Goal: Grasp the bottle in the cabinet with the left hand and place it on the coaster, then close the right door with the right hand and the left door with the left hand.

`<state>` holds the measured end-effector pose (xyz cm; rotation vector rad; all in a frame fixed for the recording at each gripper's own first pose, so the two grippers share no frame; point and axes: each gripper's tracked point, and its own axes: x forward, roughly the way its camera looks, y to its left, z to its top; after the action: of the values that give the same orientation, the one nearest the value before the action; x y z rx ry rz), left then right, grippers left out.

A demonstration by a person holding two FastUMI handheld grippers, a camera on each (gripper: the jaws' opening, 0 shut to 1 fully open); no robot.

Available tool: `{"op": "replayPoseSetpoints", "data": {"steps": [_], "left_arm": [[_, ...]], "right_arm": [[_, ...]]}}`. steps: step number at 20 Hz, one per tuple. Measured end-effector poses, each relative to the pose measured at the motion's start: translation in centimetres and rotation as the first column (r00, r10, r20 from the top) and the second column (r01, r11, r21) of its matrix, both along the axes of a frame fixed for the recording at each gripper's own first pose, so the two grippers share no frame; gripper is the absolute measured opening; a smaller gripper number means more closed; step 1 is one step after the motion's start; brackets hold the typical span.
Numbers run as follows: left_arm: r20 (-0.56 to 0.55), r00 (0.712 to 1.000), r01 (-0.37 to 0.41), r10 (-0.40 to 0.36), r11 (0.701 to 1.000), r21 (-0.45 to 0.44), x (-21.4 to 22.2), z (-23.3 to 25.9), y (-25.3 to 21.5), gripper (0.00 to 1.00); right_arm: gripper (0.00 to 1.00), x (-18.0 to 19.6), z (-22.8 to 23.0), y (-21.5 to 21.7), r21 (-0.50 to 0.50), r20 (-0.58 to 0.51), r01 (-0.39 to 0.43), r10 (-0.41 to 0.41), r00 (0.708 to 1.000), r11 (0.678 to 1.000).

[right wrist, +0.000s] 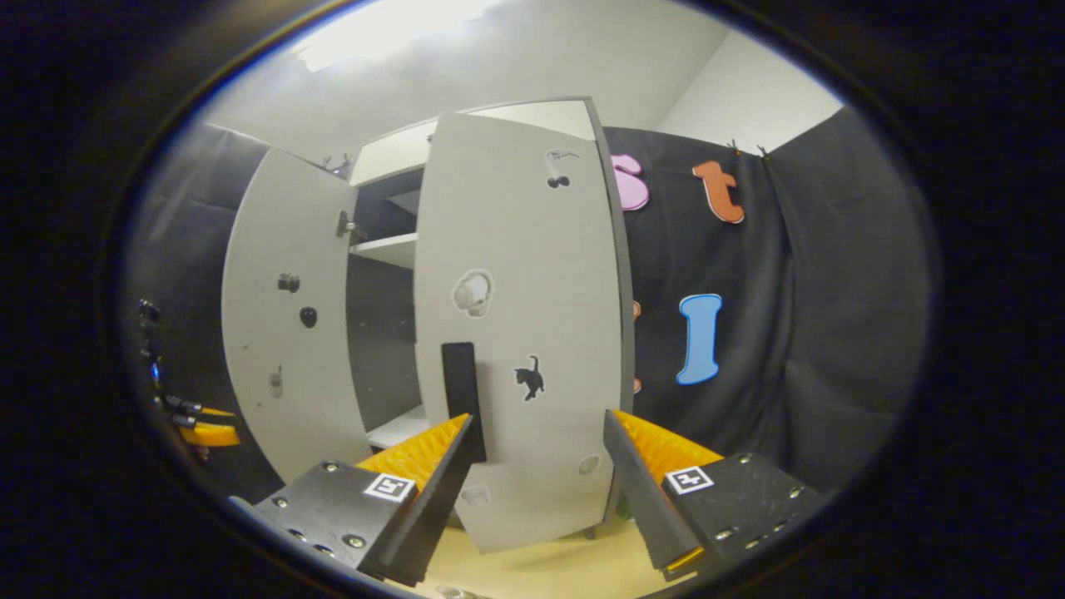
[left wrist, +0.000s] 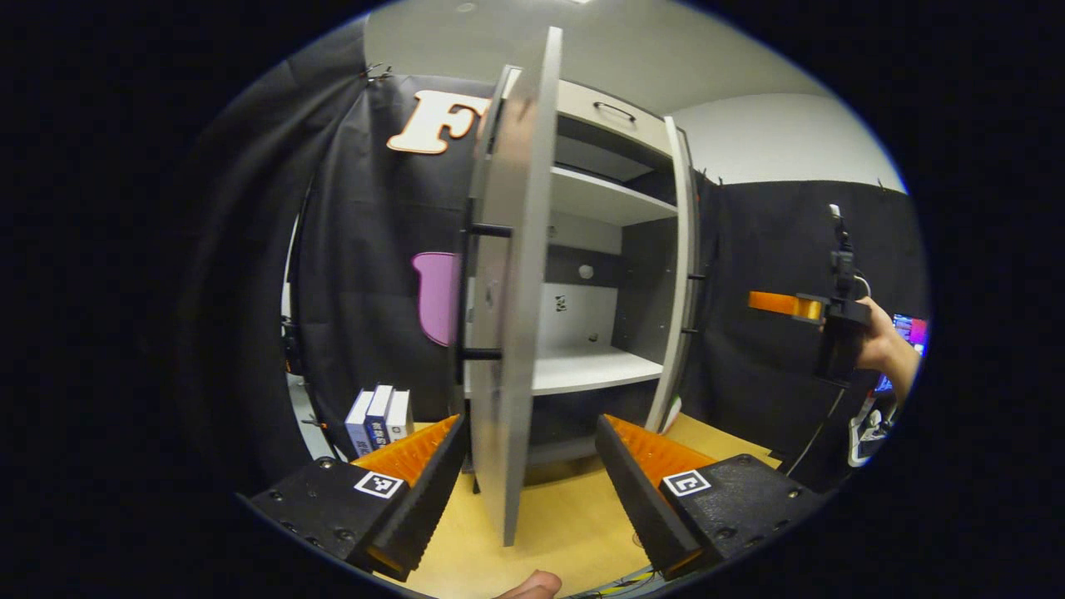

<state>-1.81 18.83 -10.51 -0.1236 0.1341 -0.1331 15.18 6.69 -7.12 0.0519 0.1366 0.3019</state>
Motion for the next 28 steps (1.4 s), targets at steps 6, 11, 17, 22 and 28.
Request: {"op": "replayPoseSetpoints", "data": {"steps": [6,11,17,22,28], "left_arm": [[0.007,0.975,-0.223,0.223,0.972,0.068,7.8,2.8,9.3,0.96],[0.059,0.96,-0.276,0.273,0.96,0.042,10.9,6.6,10.7,0.93],[0.037,0.979,-0.2,0.2,0.98,-0.024,11.9,6.8,4.8,0.86],[0.025,0.987,-0.159,0.159,0.987,0.022,12.9,7.2,0.8,0.92],[0.007,0.99,-0.143,0.143,0.989,0.034,14.3,7.2,-1.1,0.92]], "right_arm": [[0.97,-6.6,-1.7,-1.3,-0.105,-0.056,-0.01,0.004,0.998,0.994],[0.99,-10.2,-1.1,-0.9,-0.047,-0.039,0.003,-0.005,0.999,0.999],[0.96,-14.6,-1.8,-3.5,-0.009,-0.022,0.075,-0.075,0.997,0.997],[0.97,-17.3,-0.7,-7.1,-0.015,-0.023,0.162,-0.162,0.987,0.987],[0.96,-17.8,2.2,-9.5,0.047,0.042,0.209,-0.211,0.977,0.977]]}}
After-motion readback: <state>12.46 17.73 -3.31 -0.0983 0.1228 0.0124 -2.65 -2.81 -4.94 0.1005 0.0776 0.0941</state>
